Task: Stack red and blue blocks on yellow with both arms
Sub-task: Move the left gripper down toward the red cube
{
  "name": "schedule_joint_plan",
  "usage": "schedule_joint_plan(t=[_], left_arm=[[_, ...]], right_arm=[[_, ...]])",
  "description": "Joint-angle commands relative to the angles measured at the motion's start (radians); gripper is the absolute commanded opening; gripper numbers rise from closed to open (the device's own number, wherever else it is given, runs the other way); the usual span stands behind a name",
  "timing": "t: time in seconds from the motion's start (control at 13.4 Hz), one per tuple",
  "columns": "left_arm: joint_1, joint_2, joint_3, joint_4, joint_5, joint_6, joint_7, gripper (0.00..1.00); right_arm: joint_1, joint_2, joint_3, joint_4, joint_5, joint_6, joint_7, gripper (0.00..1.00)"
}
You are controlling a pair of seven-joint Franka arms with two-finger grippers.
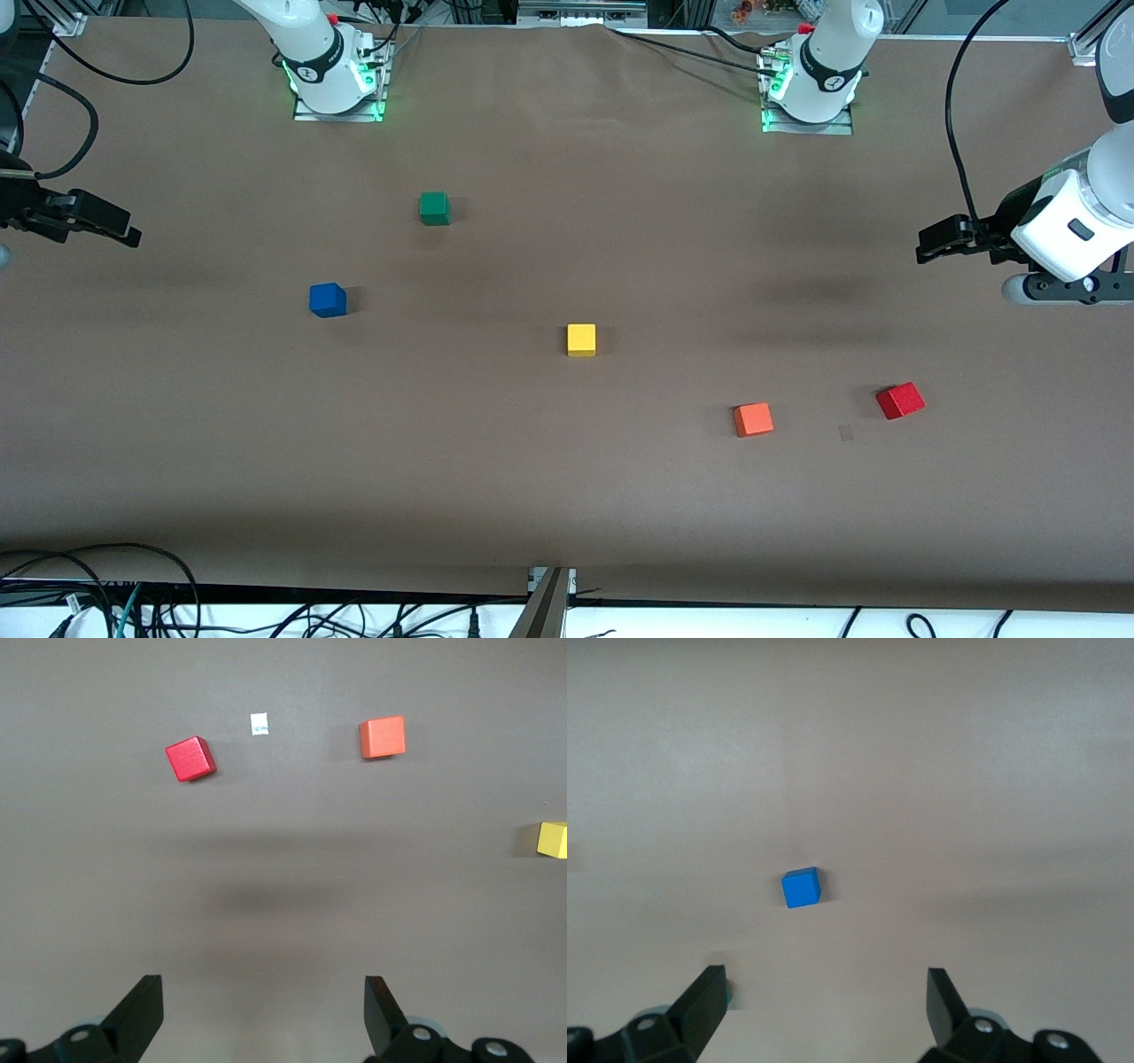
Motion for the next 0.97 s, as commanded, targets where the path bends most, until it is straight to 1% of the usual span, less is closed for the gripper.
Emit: schedule_joint_plan(t=[0.0, 0.3, 0.52, 0.6, 0.75, 0.9], left_arm=[[-0.001, 0.016, 0.004, 0.034, 0.009, -0.022, 0.007, 1.0], [-0.001, 0.024, 0.004, 0.042, 0.008, -0.022, 0.007, 1.0], [0.001, 0.06, 0.007, 0.06, 0.008, -0.013, 0.01, 1.0], [0.018, 0.082, 0.014, 0.069, 0.006, -0.008, 0.012, 1.0], [0.035, 0.14, 0.016, 0.074, 0.014, 0.047, 0.012, 1.0], [0.048, 0.195, 0.019, 0.062, 0.064, 0.163, 0.004, 1.0]], right_arm=[[-0.003, 0.001, 0.013, 0.014, -0.016, -0.011, 0.002, 1.0], [-0.003, 0.001, 0.014, 0.012, -0.016, -0.014, 0.002, 1.0], [-0.003, 0.001, 0.014, 0.012, -0.016, -0.016, 0.002, 1.0], [-0.003, 0.001, 0.014, 0.012, -0.016, -0.016, 0.002, 1.0], [-0.003, 0.001, 0.014, 0.012, -0.014, -0.016, 0.002, 1.0], [-0.003, 0.001, 0.014, 0.012, -0.014, -0.016, 0.002, 1.0]])
